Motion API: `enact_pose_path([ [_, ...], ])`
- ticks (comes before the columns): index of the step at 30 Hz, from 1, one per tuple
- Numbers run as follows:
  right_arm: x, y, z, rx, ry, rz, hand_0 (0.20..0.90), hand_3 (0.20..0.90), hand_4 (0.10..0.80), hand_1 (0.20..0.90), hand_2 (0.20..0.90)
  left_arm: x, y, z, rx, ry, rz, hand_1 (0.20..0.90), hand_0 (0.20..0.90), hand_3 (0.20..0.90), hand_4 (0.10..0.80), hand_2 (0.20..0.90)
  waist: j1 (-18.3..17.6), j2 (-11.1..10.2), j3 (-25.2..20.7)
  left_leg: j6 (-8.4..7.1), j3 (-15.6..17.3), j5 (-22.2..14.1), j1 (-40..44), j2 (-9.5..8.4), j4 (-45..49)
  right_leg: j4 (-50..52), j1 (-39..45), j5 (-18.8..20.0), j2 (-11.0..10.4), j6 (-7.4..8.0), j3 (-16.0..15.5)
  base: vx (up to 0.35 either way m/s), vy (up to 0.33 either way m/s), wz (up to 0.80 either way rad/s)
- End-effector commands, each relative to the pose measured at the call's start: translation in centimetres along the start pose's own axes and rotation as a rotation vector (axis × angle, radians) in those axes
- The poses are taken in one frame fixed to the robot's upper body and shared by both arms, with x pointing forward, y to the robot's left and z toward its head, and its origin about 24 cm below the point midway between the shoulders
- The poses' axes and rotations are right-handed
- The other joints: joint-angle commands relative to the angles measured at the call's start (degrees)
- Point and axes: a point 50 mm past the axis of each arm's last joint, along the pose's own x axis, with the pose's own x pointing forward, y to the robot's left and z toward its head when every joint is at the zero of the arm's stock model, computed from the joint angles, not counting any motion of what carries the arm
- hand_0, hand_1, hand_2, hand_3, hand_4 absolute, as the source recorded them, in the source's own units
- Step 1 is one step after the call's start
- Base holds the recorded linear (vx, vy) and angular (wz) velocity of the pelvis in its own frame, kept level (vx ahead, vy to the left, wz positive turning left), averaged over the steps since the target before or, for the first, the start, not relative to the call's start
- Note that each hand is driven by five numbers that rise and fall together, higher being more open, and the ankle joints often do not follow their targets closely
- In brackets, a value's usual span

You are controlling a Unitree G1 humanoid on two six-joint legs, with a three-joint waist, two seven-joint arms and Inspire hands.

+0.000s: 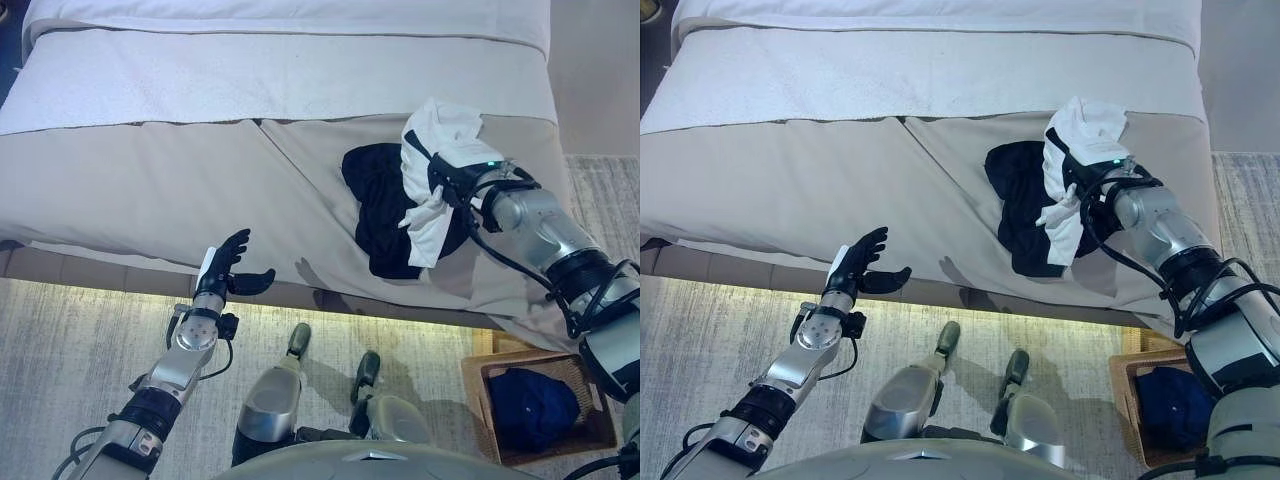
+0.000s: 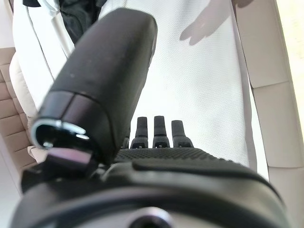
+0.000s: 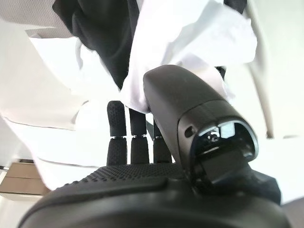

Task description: Pick up the clothes from the bed and place them into the basket

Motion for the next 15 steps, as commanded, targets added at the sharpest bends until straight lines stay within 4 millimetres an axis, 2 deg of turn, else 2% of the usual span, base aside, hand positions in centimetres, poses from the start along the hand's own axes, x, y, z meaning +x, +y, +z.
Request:
enact_pose_path([
  [1, 0.0, -2.9, 0.3, 0.252, -0.025, -0.123, 0.300, 0.200, 0.100, 0.300, 0.300, -1.2, 0.0, -0.9, 0.024, -0.016, 0.010, 0.900, 0.900, 0.900, 0.800, 0.900, -0.5, -3.1, -11.2, 3.34, 4.5, -9.1, -0.3, 0.33, 5.7, 6.1, -2.0, -1.5, -1.3, -0.34, 3.4, 0.039, -0.008, 0.00],
  [5, 0.4, -3.5, 1.0, 0.734, -0.090, -0.141, 0.300, 0.200, 0.100, 0.300, 0.300, -1.3, -0.3, -1.4, 0.031, -0.007, -0.004, 0.900, 0.900, 0.900, 0.800, 0.900, -0.7, -2.8, -12.1, 3.06, 4.2, -9.2, 1.0, 0.66, 4.8, 6.0, -1.2, -1.7, -1.3, -0.48, 3.5, 0.018, -0.005, 0.00],
  [7, 0.6, -4.0, 1.4, 0.818, -0.117, -0.158, 0.300, 0.200, 0.100, 0.300, 0.300, -1.3, -0.5, -1.5, 0.037, -0.009, -0.011, 0.900, 0.900, 0.900, 0.800, 0.900, -0.7, -2.7, -12.3, 2.98, 4.1, -9.3, 1.3, 0.70, 4.7, 6.0, -1.0, -1.8, -1.4, -0.53, 3.4, 0.000, 0.000, 0.00],
  [9, 0.6, -5.5, 2.1, 0.929, -0.179, -0.199, 0.300, 0.200, 0.100, 0.300, 0.300, -1.4, -0.5, -1.6, 0.044, -0.012, -0.021, 0.900, 0.900, 0.900, 0.800, 0.900, -0.6, -2.6, -12.8, 2.85, 4.0, -9.3, 1.6, 0.71, 4.6, 6.1, -0.7, -1.9, -1.4, -0.58, 3.4, 0.000, 0.000, 0.00],
  [12, 0.4, -7.3, 2.9, 0.983, -0.236, -0.245, 0.300, 0.200, 0.100, 0.300, 0.300, -1.5, -0.5, -1.7, 0.049, -0.013, -0.026, 0.900, 0.900, 0.900, 0.800, 0.900, -0.7, -2.7, -13.3, 2.80, 4.1, -9.4, 1.9, 0.71, 4.6, 6.1, -0.5, -2.0, -1.4, -0.66, 3.5, 0.000, 0.000, 0.00],
  [13, 0.2, -8.8, 3.5, 0.998, -0.269, -0.288, 0.300, 0.200, 0.100, 0.300, 0.300, -1.4, -0.6, -1.8, 0.049, -0.012, -0.027, 0.900, 0.900, 0.900, 0.800, 0.900, -0.9, -2.8, -13.7, 2.79, 4.2, -9.5, 2.1, 0.68, 4.4, 6.0, -0.3, -2.1, -1.3, -0.68, 3.7, 0.000, 0.000, 0.00],
  [15, -0.1, -10.4, 3.7, 0.989, -0.280, -0.346, 0.300, 0.200, 0.100, 0.300, 0.300, -1.5, -0.7, -1.9, 0.050, -0.007, -0.030, 0.900, 0.900, 0.900, 0.800, 0.900, -1.0, -2.9, -14.2, 2.76, 4.4, -9.6, 2.5, 0.69, 4.3, 5.9, 0.0, -2.1, -1.3, -0.65, 3.8, 0.016, 0.006, 0.00],
])
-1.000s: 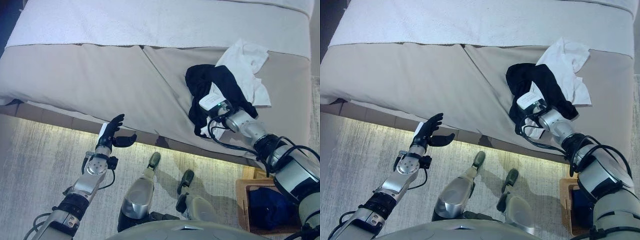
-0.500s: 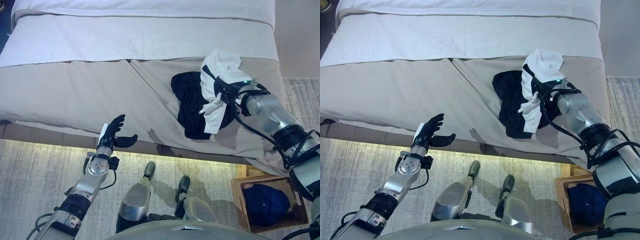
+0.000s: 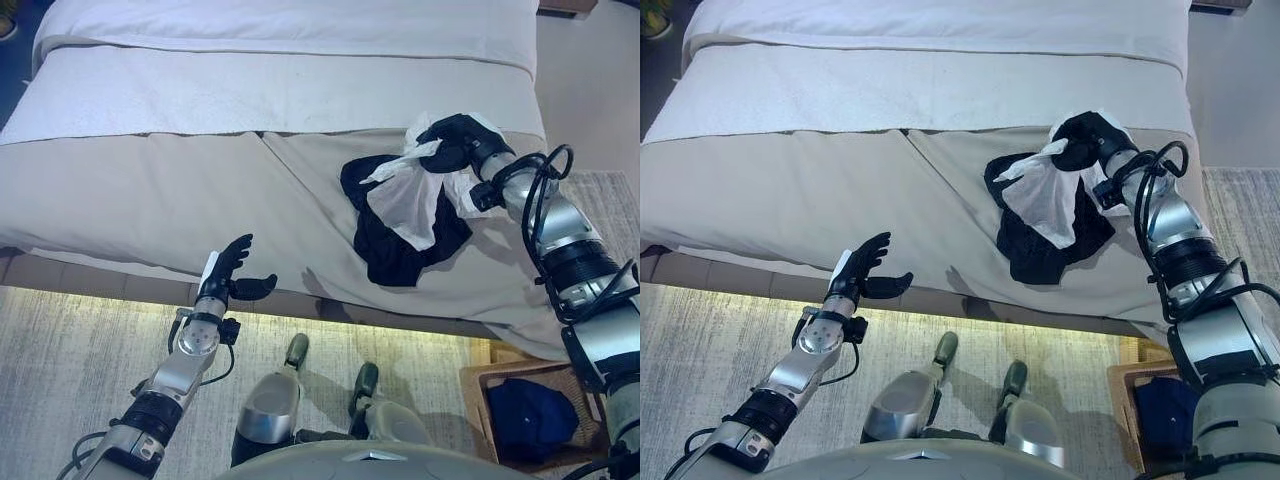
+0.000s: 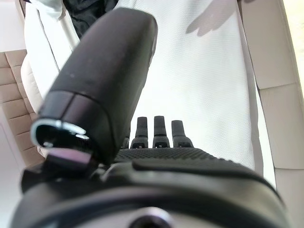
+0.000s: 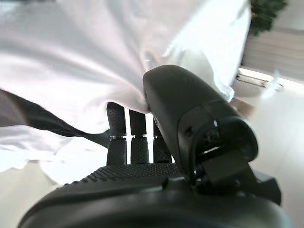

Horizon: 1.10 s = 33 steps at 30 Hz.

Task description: Pick up the clothes from the bed and place them into the basket

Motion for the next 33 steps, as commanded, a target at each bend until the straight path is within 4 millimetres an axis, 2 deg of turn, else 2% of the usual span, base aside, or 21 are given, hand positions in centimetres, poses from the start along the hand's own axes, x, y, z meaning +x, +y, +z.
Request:
enact_pose_path([
  [1, 0.5, -1.7, 7.7, 0.034, -0.276, -0.108, 0.300, 0.200, 0.100, 0.300, 0.300, -1.1, -0.4, -1.3, 0.040, -0.021, -0.018, 0.900, 0.900, 0.900, 0.800, 0.900, -0.8, -2.9, -12.9, 2.76, 4.5, -9.6, 1.6, 0.74, 4.4, 5.9, -1.1, -2.2, -1.2, -0.48, 3.8, 0.000, 0.000, 0.00],
  [4, 0.2, -3.7, 9.8, 0.046, -0.310, -0.216, 0.300, 0.200, 0.100, 0.300, 0.300, -1.3, -0.5, -1.8, 0.040, -0.007, -0.024, 0.900, 0.900, 0.900, 0.800, 0.900, -0.9, -3.2, -13.8, 2.78, 4.7, -9.6, 2.0, 0.68, 4.1, 5.8, -0.7, -2.4, -1.0, -0.47, 3.9, 0.000, 0.000, 0.00],
  [7, -0.3, -5.8, 11.0, 0.070, -0.319, -0.327, 0.300, 0.200, 0.100, 0.300, 0.300, -1.6, -0.5, -2.2, 0.039, 0.001, -0.028, 0.900, 0.900, 0.900, 0.800, 0.900, -1.1, -3.4, -14.6, 2.80, 5.0, -9.5, 2.4, 0.63, 3.6, 5.4, -0.4, -2.3, -0.9, -0.43, 4.0, 0.000, 0.000, 0.00],
  [10, -0.7, -7.3, 11.5, 0.091, -0.320, -0.397, 0.300, 0.200, 0.100, 0.300, 0.300, -1.6, -0.5, -2.3, 0.043, 0.001, -0.030, 0.900, 0.900, 0.900, 0.800, 0.900, -1.4, -3.7, -15.1, 2.77, 5.4, -9.5, 2.8, 0.74, 3.2, 5.2, -0.3, -2.1, -0.8, -0.29, 4.1, 0.000, 0.000, 0.00],
  [17, -3.2, -12.9, 13.2, 0.079, -0.354, -0.631, 0.300, 0.200, 0.100, 0.300, 0.300, -1.4, 0.1, -2.1, 0.065, -0.017, -0.038, 0.900, 0.900, 0.900, 0.800, 0.900, -3.2, -4.7, -16.3, 2.81, 7.6, -9.6, 3.3, 1.15, 2.5, 4.8, -0.5, -1.8, -0.3, 0.03, 5.5, -0.008, -0.007, -0.10],
  [18, -3.4, -13.2, 13.4, 0.075, -0.360, -0.639, 0.300, 0.200, 0.100, 0.300, 0.300, -1.4, 0.2, -2.0, 0.064, -0.019, -0.036, 0.900, 0.900, 0.900, 0.800, 0.900, -3.4, -4.8, -16.3, 2.84, 7.7, -9.3, 3.0, 1.07, 2.7, 4.8, -0.9, -1.4, -0.4, 0.02, 5.6, -0.032, 0.002, -0.13],
  [19, -4.1, -14.5, 14.0, 0.058, -0.371, -0.699, 0.300, 0.200, 0.100, 0.300, 0.300, -1.3, 0.3, -2.0, 0.066, -0.020, -0.037, 0.900, 0.900, 0.900, 0.800, 0.900, -4.0, -5.0, -16.6, 2.80, 8.4, -9.3, 3.1, 1.13, 2.6, 4.7, -0.9, -1.3, -0.2, 0.11, 6.1, -0.029, 0.004, -0.18],
  [21, -4.5, -15.0, 14.3, 0.054, -0.378, -0.718, 0.300, 0.200, 0.100, 0.300, 0.300, -1.3, 0.3, -2.0, 0.066, -0.020, -0.035, 0.900, 0.900, 0.900, 0.800, 0.900, -4.3, -5.0, -16.7, 2.75, 8.6, -9.4, 3.2, 1.18, 2.5, 4.6, -0.9, -1.2, -0.1, 0.15, 6.4, 0.002, 0.001, -0.27],
  [22, -5.4, -16.2, 14.7, 0.052, -0.390, -0.773, 0.300, 0.200, 0.100, 0.300, 0.300, -1.3, 0.4, -2.1, 0.068, -0.020, -0.037, 0.900, 0.900, 0.900, 0.800, 0.900, -5.1, -5.1, -17.0, 2.70, 9.1, -9.4, 3.5, 1.28, 2.2, 4.5, -1.0, -1.1, 0.1, 0.21, 6.9, -0.001, 0.005, -0.32],
  [25, -6.8, -18.0, 15.0, 0.061, -0.398, -0.858, 0.300, 0.200, 0.100, 0.300, 0.300, -1.2, 0.4, -2.2, 0.070, -0.017, -0.045, 0.900, 0.900, 0.900, 0.800, 0.900, -6.5, -5.3, -17.6, 2.62, 10.1, -9.7, 3.7, 1.38, 2.2, 4.3, -1.2, -1.0, 0.4, 0.35, 8.3, -0.001, 0.008, -0.15],
  [33, -9.5, -21.0, 15.3, 0.035, -0.398, -1.003, 0.300, 0.200, 0.100, 0.300, 0.300, -0.8, -0.5, -1.8, 0.075, -0.025, -0.097, 0.900, 0.900, 0.900, 0.800, 0.900, -9.8, -5.5, -18.7, 2.42, 12.4, -10.0, 4.6, 1.96, 1.5, 3.9, -1.8, -0.3, 1.0, 0.71, 11.4, -0.001, 0.008, -0.27],
])
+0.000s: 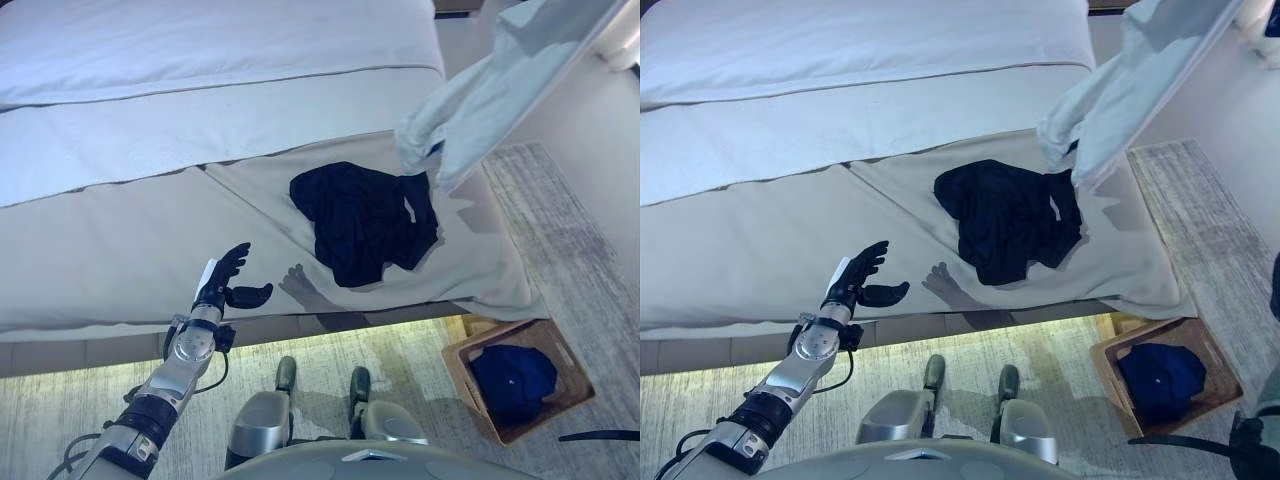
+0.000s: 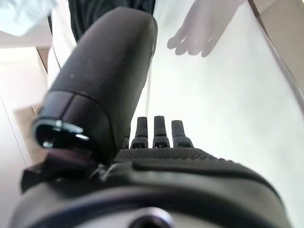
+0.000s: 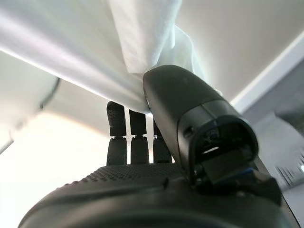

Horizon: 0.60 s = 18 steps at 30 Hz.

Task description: Pick up the clothes from the bed and place them into the basket

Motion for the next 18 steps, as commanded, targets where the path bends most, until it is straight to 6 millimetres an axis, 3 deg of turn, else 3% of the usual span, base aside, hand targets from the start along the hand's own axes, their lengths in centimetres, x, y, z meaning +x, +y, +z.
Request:
enact_pose_path([
  [1, 0.5, -2.6, 4.3, -0.035, -0.207, -0.122, 0.300, 0.200, 0.100, 0.300, 0.300, -0.5, -0.7, -0.3, 0.029, -0.060, -0.061, 0.900, 0.900, 0.900, 0.800, 0.900, -1.6, -2.7, -15.0, 0.19, 3.9, -8.1, 1.3, 1.58, 1.7, 4.2, -1.2, -1.5, 0.6, 0.57, 3.0, 0.008, 0.002, -0.34],
  [4, 0.5, -4.5, 5.0, -0.046, -0.220, -0.162, 0.300, 0.200, 0.100, 0.300, 0.300, -0.3, -0.8, -0.1, 0.038, -0.066, -0.082, 0.900, 0.900, 0.900, 0.800, 0.900, -3.4, -2.6, -15.6, 0.11, 5.1, -8.1, 1.5, 1.77, 1.2, 4.3, -1.9, -1.1, 0.9, 0.91, 4.6, 0.008, 0.001, -0.25],
  [9, 0.5, -5.7, 4.7, -0.084, -0.203, -0.154, 0.300, 0.200, 0.100, 0.300, 0.300, 0.2, -0.9, 0.6, 0.031, -0.086, -0.101, 0.900, 0.900, 0.900, 0.800, 0.900, -5.3, -2.5, -15.7, -0.04, 6.6, -8.5, 1.4, 2.04, 1.4, 4.3, -2.9, -0.8, 0.9, 1.32, 5.9, -0.011, 0.004, -0.31],
  [15, -0.1, -4.9, 1.0, -0.139, -0.109, -0.046, 0.300, 0.200, 0.100, 0.300, 0.300, 0.4, -1.3, 1.4, 0.026, -0.117, -0.139, 0.900, 0.900, 0.900, 0.800, 0.900, -7.5, -1.9, -14.4, 0.66, 8.1, -10.6, 0.7, 2.00, 4.5, 6.1, -5.3, -0.6, 0.8, 1.73, 8.8, -0.024, 0.003, -0.32],
  [16, -0.3, -4.6, -0.1, -0.148, -0.083, -0.020, 0.300, 0.200, 0.100, 0.300, 0.300, 0.6, -1.3, 1.7, 0.030, -0.127, -0.140, 0.900, 0.900, 0.900, 0.800, 0.900, -7.9, -1.8, -14.0, 0.67, 8.8, -10.7, 0.6, 2.13, 4.6, 5.8, -5.8, -0.1, 0.5, 1.98, 8.5, -0.082, -0.019, -0.38],
  [18, -0.9, -3.5, -2.7, -0.145, -0.028, 0.044, 0.300, 0.200, 0.100, 0.300, 0.300, 0.8, -1.0, 2.1, 0.022, -0.135, -0.103, 0.900, 0.900, 0.900, 0.800, 0.900, -7.6, -1.5, -13.0, 0.40, 12.1, -11.2, 1.4, 2.70, 4.4, 4.6, -6.6, 1.4, -1.1, 3.31, 3.9, -0.079, -0.040, -0.39],
])
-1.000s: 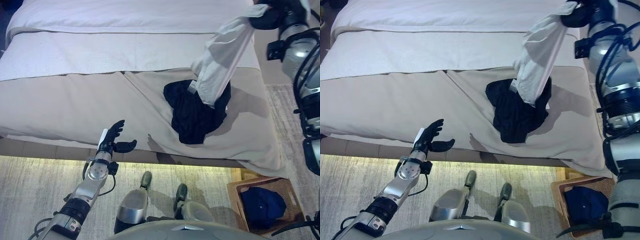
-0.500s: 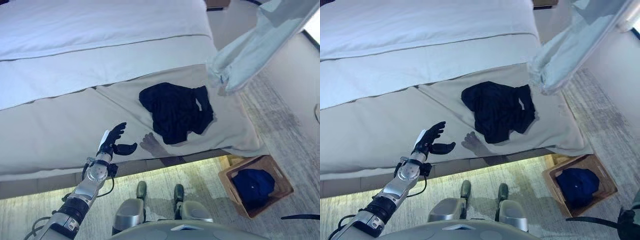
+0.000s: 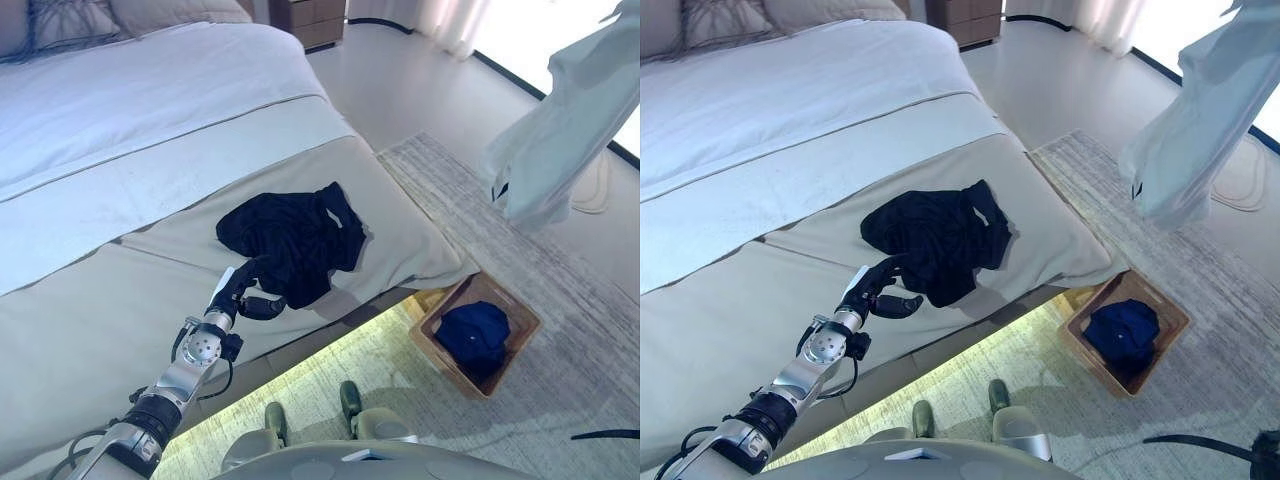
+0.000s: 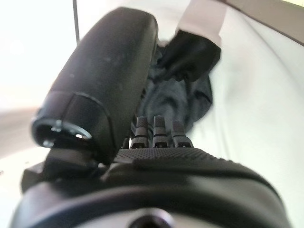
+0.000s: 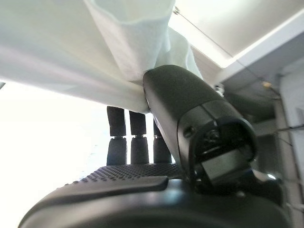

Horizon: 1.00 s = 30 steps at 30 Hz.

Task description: Pick up the clothes from the bed and place them into the basket

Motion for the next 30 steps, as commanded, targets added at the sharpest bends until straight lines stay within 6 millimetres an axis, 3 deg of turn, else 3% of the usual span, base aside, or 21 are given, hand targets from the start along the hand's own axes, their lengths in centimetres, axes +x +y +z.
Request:
enact_pose_path([
  [1, 0.1, -0.9, 1.4, 0.006, -0.116, -0.008, 0.300, 0.200, 0.100, 0.300, 0.300, 0.8, 1.0, 2.6, 0.014, -0.141, 0.053, 0.900, 0.900, 0.900, 0.800, 0.900, 1.2, -0.8, -5.5, -0.48, 2.5, -8.8, 0.8, 1.84, 4.3, 4.4, -2.3, -0.5, -3.0, 2.77, -7.2, -0.082, -0.055, -0.70],
  [3, -0.1, 0.4, 0.4, 0.023, -0.091, 0.048, 0.300, 0.200, 0.100, 0.300, 0.300, 0.9, 1.6, 2.9, -0.013, -0.142, 0.098, 0.900, 0.900, 0.900, 0.800, 0.900, 1.4, -0.5, -4.9, -0.63, 5.5, -8.9, 1.6, 2.53, 3.9, 3.6, -2.9, 0.4, -3.7, 3.29, -9.5, -0.076, -0.052, -1.03],
  [7, -0.9, 2.4, -2.8, 0.015, 0.006, 0.144, 0.300, 0.200, 0.100, 0.300, 0.300, 1.1, 1.3, 3.0, -0.071, -0.121, 0.115, 0.900, 0.900, 0.900, 0.800, 0.900, 0.4, 0.0, -5.0, -0.74, 8.6, -9.4, 2.1, 3.41, 4.3, 1.7, -2.8, 0.8, -3.3, 2.67, -9.5, 0.030, -0.097, -0.87],
  [14, -3.3, 4.9, -8.8, 0.014, 0.158, 0.222, 0.300, 0.200, 0.100, 0.300, 0.300, 0.9, 0.1, 2.2, -0.060, -0.080, 0.060, 0.900, 0.900, 0.900, 0.800, 0.900, -1.0, 1.5, -5.3, -1.94, 10.1, -8.6, 3.1, 4.35, 2.8, 0.5, -2.4, 0.5, -2.2, 1.57, -9.5, 0.066, -0.099, -0.18],
  [17, -4.2, 5.7, -10.3, -0.019, 0.184, 0.244, 0.300, 0.200, 0.100, 0.300, 0.300, 0.9, 0.0, 2.1, -0.042, -0.077, 0.047, 0.900, 0.900, 0.900, 0.800, 0.900, -1.4, 2.3, -4.8, -2.18, 10.5, -8.4, 3.1, 4.50, 2.5, 0.5, -2.8, 0.6, -2.0, 1.42, -9.5, 0.028, -0.078, -0.04],
  [22, -5.1, 6.2, -11.7, -0.014, 0.204, 0.251, 0.300, 0.200, 0.100, 0.300, 0.300, 0.8, -0.1, 1.9, -0.036, -0.076, 0.038, 0.900, 0.900, 0.900, 0.800, 0.900, -2.0, 3.7, -3.9, -2.33, 11.0, -8.5, 2.8, 4.44, 2.7, 0.5, -3.4, 0.6, -1.9, 1.31, -9.3, 0.027, -0.063, 0.03],
  [30, -6.0, 6.9, -12.1, -0.025, 0.194, 0.272, 0.300, 0.200, 0.100, 0.300, 0.300, 0.7, -0.5, 1.9, -0.042, -0.088, 0.011, 0.900, 0.900, 0.900, 0.800, 0.900, -3.0, 6.5, -2.2, -2.45, 11.3, -8.7, 2.2, 3.89, 2.9, 0.5, -4.4, 0.6, -2.3, 1.14, -8.7, 0.013, -0.022, 0.00],
])
